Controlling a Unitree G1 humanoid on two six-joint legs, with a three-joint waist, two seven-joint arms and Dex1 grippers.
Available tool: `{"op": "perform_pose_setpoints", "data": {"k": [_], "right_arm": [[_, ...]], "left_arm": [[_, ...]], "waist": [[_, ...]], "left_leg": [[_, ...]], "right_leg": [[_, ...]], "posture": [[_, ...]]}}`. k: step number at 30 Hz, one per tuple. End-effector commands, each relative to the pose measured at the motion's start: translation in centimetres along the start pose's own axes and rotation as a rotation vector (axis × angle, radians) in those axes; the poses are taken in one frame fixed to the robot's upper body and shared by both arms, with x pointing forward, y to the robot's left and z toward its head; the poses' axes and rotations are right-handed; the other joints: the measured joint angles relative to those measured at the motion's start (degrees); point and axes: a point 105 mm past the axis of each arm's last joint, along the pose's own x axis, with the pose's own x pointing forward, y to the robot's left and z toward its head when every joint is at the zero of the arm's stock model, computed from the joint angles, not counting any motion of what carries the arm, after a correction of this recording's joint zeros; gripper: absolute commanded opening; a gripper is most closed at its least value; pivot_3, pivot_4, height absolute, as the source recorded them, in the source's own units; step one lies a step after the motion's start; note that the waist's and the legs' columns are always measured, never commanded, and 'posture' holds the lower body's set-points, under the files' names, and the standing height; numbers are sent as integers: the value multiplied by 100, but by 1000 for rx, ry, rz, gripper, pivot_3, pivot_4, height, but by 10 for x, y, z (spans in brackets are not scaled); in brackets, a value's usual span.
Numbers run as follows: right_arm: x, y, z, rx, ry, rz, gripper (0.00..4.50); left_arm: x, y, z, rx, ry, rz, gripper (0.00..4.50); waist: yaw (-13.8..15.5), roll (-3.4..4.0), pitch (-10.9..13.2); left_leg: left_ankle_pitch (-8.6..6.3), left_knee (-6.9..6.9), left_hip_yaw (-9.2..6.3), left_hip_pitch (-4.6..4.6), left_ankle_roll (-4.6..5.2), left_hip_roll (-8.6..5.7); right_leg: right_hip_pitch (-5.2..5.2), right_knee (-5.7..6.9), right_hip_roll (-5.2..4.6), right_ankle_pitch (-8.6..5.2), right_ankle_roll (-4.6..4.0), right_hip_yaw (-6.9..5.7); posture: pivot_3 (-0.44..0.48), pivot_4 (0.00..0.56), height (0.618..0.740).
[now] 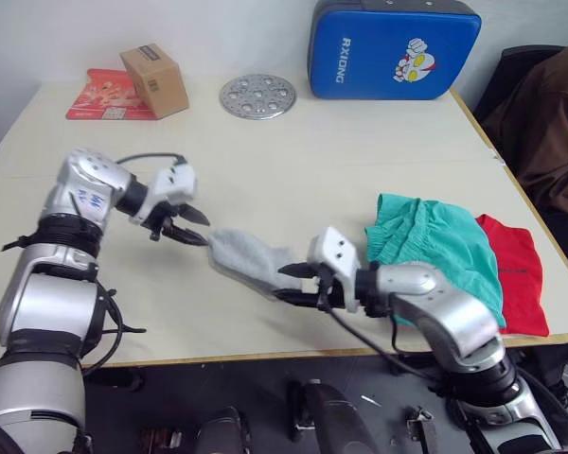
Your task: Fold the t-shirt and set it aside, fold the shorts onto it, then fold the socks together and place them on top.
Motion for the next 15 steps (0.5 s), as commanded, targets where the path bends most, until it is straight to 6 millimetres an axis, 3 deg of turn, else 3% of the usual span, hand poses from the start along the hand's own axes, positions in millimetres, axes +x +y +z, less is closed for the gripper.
{"op": "perform_pose_setpoints", "data": {"k": [1, 5, 8, 12, 15], "right_arm": [[3, -9, 12, 28, -46, -47, 1458], [24, -34, 1, 59, 3, -153, 22], [39, -39, -13, 71, 54, -162, 0], [41, -42, -50, 9, 223, -151, 0], [33, -47, -62, -6, 267, -167, 0]], "left_arm": [[1, -19, 36, -68, -227, -133, 2133], [35, -22, 25, -129, -183, -76, 1047], [55, -29, 15, -169, -158, -73, 42], [66, -33, -13, -189, -59, -23, 14], [59, -29, -40, -199, 40, 50, 14]], "waist": [[12, 0, 0], [2, 0, -1], [-13, 0, -1], [-12, 0, -1], [-4, -5, -5]], "left_leg": [[0, 4, -1, -1, 0, 0], [1, 12, 0, 0, 1, -3], [2, 9, 3, 1, -2, -2], [3, 6, 3, -2, -6, 0], [3, 8, 1, 6, -5, -2]], "right_leg": [[1, 2, 0, 0, 0, 0], [2, 11, -2, 0, -1, 3], [-3, 18, 0, -3, -5, 7], [-13, 23, 2, -7, -12, 7], [-3, 22, 1, -7, -12, 8]], "posture": [[0, 150, 740], [0, 150, 740], [0, 150, 740], [0, 150, 740], [0, 150, 740]]}}
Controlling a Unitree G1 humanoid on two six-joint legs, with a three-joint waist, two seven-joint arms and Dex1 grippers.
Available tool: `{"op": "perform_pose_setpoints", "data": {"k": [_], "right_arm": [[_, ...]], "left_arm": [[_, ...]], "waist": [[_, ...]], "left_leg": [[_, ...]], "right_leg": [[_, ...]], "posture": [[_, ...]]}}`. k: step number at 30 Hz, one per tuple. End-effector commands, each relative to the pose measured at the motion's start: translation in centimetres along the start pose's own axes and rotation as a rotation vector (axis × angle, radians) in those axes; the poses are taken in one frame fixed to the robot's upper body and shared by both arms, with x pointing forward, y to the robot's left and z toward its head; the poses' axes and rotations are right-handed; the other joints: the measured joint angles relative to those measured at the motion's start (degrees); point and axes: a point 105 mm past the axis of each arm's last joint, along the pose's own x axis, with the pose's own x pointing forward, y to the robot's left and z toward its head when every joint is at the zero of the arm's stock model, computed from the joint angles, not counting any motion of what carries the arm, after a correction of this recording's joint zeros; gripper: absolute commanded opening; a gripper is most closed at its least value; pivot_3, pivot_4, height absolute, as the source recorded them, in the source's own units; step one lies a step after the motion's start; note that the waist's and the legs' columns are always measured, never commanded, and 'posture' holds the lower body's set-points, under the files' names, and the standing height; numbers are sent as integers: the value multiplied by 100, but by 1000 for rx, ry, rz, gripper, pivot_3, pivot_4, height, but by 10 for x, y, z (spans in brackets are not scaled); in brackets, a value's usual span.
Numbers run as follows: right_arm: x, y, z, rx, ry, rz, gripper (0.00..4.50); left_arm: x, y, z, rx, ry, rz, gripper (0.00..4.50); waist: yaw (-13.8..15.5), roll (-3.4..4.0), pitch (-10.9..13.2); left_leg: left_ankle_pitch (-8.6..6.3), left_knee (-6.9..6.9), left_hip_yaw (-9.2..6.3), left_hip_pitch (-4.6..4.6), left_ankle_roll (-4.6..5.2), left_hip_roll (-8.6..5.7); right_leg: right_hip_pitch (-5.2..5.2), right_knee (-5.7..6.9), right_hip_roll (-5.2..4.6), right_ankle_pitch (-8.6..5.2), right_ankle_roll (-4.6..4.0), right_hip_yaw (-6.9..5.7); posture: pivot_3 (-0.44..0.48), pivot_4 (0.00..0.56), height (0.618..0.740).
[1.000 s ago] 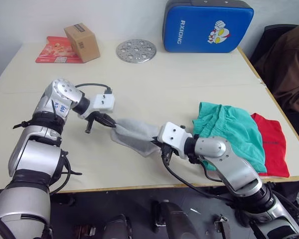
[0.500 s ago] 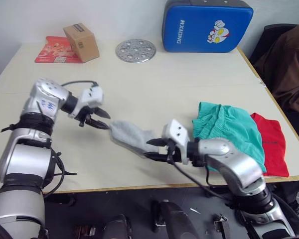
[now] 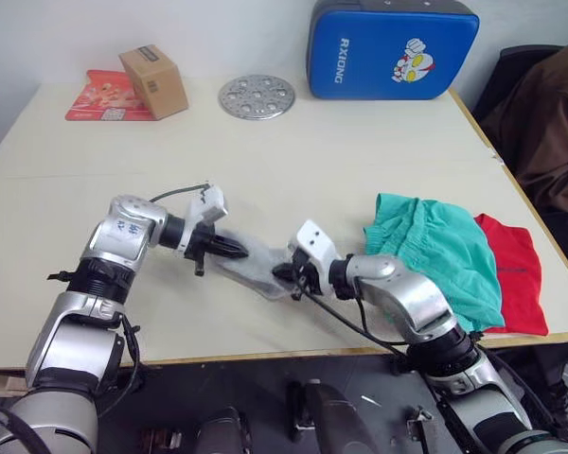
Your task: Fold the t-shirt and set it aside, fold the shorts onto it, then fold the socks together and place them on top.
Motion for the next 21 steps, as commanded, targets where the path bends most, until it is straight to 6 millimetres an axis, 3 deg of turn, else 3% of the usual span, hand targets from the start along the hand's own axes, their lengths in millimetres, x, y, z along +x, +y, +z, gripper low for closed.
{"op": "perform_pose_setpoints", "data": {"k": [1, 5, 10, 15, 19, 21], "right_arm": [[-7, -9, -17, -17, 63, -27, 0], [-10, -6, -14, -13, 41, -9, 0], [-7, -5, -7, -15, 8, -5, 0], [-3, -5, -1, -18, -10, 3, 0], [0, -4, 2, -25, -17, 15, 0], [0, -4, 3, -29, -18, 19, 0]], "left_arm": [[-21, 13, -24, 32, 114, 127, 14], [-46, 18, -36, -3, 135, 199, 14], [-73, 13, -8, -171, -112, 270, 14], [-91, -14, -26, -458, -226, 276, 1494], [-81, -30, -37, -673, -275, 271, 2840], [-71, -25, -36, -772, -318, 292, 3471]], "waist": [[6, -3, -2], [-4, -8, -13], [6, -11, -14], [-25, -12, -14], [14, -15, -16], [46, -22, -21]], "left_leg": [[0, 1, 0, 0, 0, 0], [0, -1, -1, 11, -1, 1], [1, 1, -4, 4, -3, 2], [1, -3, -4, 4, -4, 4], [4, -1, -12, 5, -7, 1], [4, 0, -16, 2, -6, -1]], "right_leg": [[2, 0, 0, 0, 0, 0], [10, 0, 0, 0, 0, 0], [6, 3, -1, 0, 0, 0], [1, 6, 0, -2, -3, 0], [5, 7, -1, -3, -4, 0], [8, 4, -1, -3, -4, 0]], "posture": [[0, 150, 740], [0, 150, 740], [0, 150, 740], [0, 150, 740], [0, 150, 740], [0, 150, 740]]}}
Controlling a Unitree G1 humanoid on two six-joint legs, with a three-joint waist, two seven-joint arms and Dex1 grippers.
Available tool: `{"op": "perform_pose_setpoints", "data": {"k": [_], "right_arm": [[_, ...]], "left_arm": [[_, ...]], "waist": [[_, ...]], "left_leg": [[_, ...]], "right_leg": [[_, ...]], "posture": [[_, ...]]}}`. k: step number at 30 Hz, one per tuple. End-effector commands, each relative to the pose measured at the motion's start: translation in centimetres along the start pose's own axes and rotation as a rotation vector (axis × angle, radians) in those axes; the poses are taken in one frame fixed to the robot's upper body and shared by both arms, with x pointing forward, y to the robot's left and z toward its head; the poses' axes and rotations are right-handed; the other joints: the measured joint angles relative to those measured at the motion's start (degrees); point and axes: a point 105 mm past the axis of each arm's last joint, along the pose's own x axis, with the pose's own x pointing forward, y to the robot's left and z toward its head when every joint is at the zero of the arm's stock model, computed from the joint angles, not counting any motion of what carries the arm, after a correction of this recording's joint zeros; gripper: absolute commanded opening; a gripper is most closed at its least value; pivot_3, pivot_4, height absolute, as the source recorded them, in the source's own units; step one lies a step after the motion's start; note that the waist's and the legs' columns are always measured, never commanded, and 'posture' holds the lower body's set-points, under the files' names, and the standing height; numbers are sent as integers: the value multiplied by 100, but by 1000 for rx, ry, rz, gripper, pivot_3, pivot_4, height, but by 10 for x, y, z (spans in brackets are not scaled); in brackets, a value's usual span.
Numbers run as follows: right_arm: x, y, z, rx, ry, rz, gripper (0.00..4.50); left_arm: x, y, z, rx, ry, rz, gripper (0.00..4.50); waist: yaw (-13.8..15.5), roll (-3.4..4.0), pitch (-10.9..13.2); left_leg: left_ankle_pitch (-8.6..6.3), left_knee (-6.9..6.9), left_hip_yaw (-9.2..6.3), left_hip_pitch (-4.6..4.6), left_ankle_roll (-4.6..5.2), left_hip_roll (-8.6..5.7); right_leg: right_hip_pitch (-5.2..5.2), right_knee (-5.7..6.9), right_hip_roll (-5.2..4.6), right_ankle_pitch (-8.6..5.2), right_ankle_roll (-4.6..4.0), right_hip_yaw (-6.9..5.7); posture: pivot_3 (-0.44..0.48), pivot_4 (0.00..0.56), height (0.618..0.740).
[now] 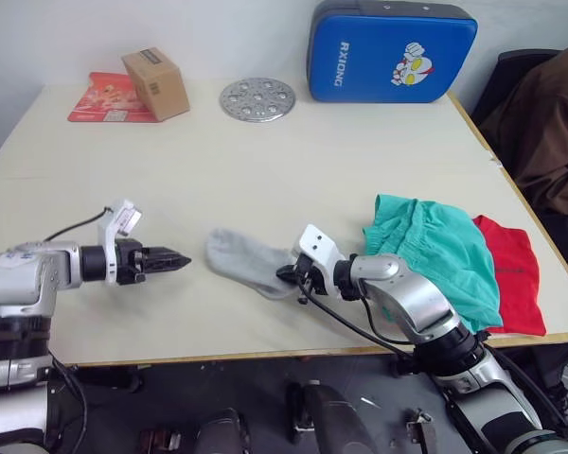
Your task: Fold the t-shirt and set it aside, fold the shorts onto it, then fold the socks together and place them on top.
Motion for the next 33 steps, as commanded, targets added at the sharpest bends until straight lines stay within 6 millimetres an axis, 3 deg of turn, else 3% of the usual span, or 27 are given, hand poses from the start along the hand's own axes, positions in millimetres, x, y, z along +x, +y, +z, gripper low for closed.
{"op": "perform_pose_setpoints", "data": {"k": [1, 5, 10, 13, 17, 20, 22, 25, 28, 33], "right_arm": [[2, 0, 5, -20, -9, 10, 0], [2, -2, 6, -25, -9, 8, 0], [0, -5, 6, -24, -7, 1, 0], [0, -5, 6, -18, -6, -9, 0], [-2, -5, 4, -16, -3, -16, 0], [-3, -6, 3, -18, 3, -23, 0], [-3, -7, 2, -17, 4, -25, 0], [-4, -8, 2, -12, 2, -31, 0], [-4, -9, -1, -6, 6, -38, 0], [-5, -11, -6, 9, 9, -63, 0]], "left_arm": [[11, -5, 9, -136, -82, 25, 3471], [36, -9, 12, -325, -114, 17, 3471], [63, -20, 1, -336, -48, 8, 3471], [74, -17, 2, -321, -62, 48, 2891], [73, -8, 11, -281, -117, 118, 1622], [68, -17, 31, -141, -184, 128, 564], [67, -35, 43, 44, -195, 106, 19], [74, -69, 45, 362, -125, 20, 19], [84, -88, 29, 661, 2, -48, 19], [105, -87, 4, 1059, 187, -83, 19]], "waist": [[45, -4, -3], [98, -13, -8], [51, -11, -9], [103, -7, -11], [135, -7, -11], [132, -7, -11], [114, -7, -11], [98, -6, -10], [98, -1, -11], [102, -1, -11]], "left_leg": [[0, 0, -2, -1, 1, 0], [0, 2, -2, -5, 3, -3], [5, -15, 1, 10, -17, 2], [9, -13, -3, 12, -19, -3], [9, -12, -5, 11, -19, -4], [9, -12, -5, 8, -19, -3], [9, -13, -5, 8, -20, -2], [12, -22, -4, 8, -34, 1], [15, -27, -5, 13, -38, 0], [15, -27, -4, 13, -37, -1]], "right_leg": [[2, -3, 0, 0, 0, 0], [2, -6, 0, 2, 4, -2], [0, -1, 2, 1, 2, -3], [6, 0, -1, 1, 1, -4], [8, -4, -2, 1, 1, -4], [5, -4, -1, 1, 1, -4], [3, -3, 0, 1, 1, -5], [-2, -2, 3, 1, 0, -5], [3, -5, 3, -1, -2, -5], [3, -8, 3, -2, -4, -1]], "posture": [[0, 150, 740], [0, 150, 740], [0, 150, 740], [0, 150, 740], [0, 150, 740], [0, 150, 740], [0, 150, 740], [0, 150, 740], [0, 150, 740], [0, 150, 740]]}}
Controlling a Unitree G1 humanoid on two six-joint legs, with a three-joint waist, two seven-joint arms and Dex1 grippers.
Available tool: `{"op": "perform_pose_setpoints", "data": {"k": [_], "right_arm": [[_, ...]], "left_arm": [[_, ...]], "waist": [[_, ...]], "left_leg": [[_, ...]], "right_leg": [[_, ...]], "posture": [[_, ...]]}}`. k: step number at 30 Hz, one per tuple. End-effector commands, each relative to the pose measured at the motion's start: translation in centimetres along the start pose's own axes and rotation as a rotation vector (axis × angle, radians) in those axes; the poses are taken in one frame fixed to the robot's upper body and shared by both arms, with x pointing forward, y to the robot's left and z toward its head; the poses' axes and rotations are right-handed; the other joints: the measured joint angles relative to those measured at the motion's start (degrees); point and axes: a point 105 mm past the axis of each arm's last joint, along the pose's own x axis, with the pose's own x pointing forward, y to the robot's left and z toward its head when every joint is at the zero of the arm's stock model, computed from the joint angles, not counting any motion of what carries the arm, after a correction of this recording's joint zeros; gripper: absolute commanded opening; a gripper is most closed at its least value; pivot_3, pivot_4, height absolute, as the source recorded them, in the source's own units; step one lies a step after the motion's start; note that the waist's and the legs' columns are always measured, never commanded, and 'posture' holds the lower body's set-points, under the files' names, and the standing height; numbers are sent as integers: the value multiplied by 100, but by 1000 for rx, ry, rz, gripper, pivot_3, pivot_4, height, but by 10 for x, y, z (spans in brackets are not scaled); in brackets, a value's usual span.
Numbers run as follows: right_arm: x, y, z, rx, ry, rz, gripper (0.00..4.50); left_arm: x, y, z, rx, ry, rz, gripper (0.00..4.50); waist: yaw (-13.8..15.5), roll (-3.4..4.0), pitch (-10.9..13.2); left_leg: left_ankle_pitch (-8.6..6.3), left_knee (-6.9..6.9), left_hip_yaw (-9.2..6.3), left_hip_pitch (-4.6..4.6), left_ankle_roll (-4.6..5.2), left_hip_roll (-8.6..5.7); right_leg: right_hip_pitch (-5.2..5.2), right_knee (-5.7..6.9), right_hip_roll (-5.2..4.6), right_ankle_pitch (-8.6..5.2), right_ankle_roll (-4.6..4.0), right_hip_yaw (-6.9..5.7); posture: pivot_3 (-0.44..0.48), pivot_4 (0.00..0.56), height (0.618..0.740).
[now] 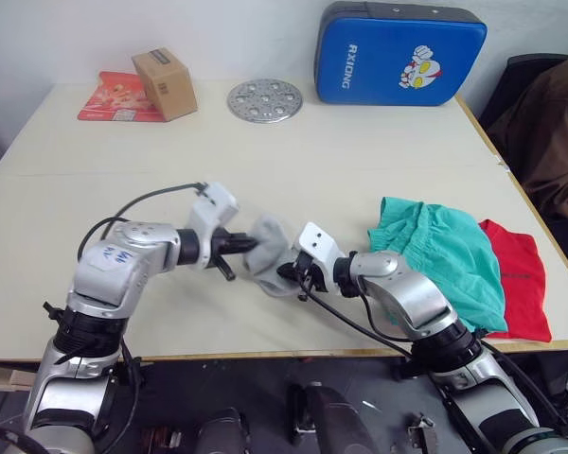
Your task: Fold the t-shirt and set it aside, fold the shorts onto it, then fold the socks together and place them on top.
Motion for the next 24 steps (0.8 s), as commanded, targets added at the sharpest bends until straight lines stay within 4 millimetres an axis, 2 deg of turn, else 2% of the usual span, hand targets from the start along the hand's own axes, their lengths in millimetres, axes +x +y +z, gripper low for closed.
{"op": "perform_pose_setpoints", "data": {"k": [1, 7, 11, 13, 15, 18, 21, 24], "right_arm": [[-6, -8, -7, 25, 3, -59, 0], [-24, -10, -6, 99, -37, -111, 0], [-25, -1, -10, 128, -39, -98, 0], [-22, 0, -10, 127, -38, -100, 0], [-20, -2, -4, 135, -61, -101, 0], [-21, -1, 16, 172, -139, -65, 0], [-19, -1, 32, 184, -182, -24, 0], [-4, -4, 41, 163, -178, -11, 0]], "left_arm": [[11, -6, -1, 231, 46, -34, 19], [19, 1, 1, 269, 43, -23, 19], [12, 20, 9, 79, -34, 49, 19], [3, 36, 7, -37, -70, 119, 19], [-8, 52, 4, -142, -107, 191, 19], [-22, 66, -3, -282, -146, 263, 19], [-30, 71, -6, -359, -181, 297, 19], [-32, 71, -8, -372, -193, 327, 19]], "waist": [[7, 0, 0], [43, 0, 0], [38, 0, 0], [2, 1, 0], [-28, 0, 0], [-64, 2, 1], [-63, 2, 1], [-70, 2, 1]], "left_leg": [[1, 0, 0, -2, 1, 0], [1, 1, -5, -5, 16, -2], [2, 3, -7, -12, 24, -3], [2, 4, -8, -10, 25, -2], [2, 0, -7, -10, 23, 1], [4, -4, -7, -10, 17, 4], [4, -3, -7, -12, 17, 4], [4, -3, -7, -12, 17, 4]], "right_leg": [[0, 0, 0, 0, 0, 0], [5, -10, -1, 0, 2, 1], [5, -11, -1, 2, 6, 0], [5, -9, 0, 3, 7, -1], [3, -8, 4, 3, 7, 0], [-2, -6, 8, 2, 6, -1], [-5, -5, 6, 3, 6, -1], [-4, -6, 5, 3, 5, -2]], "posture": [[0, 150, 740], [0, 150, 740], [0, 150, 740], [0, 150, 740], [0, 150, 740], [0, 150, 740], [0, 150, 740], [0, 150, 740]]}}
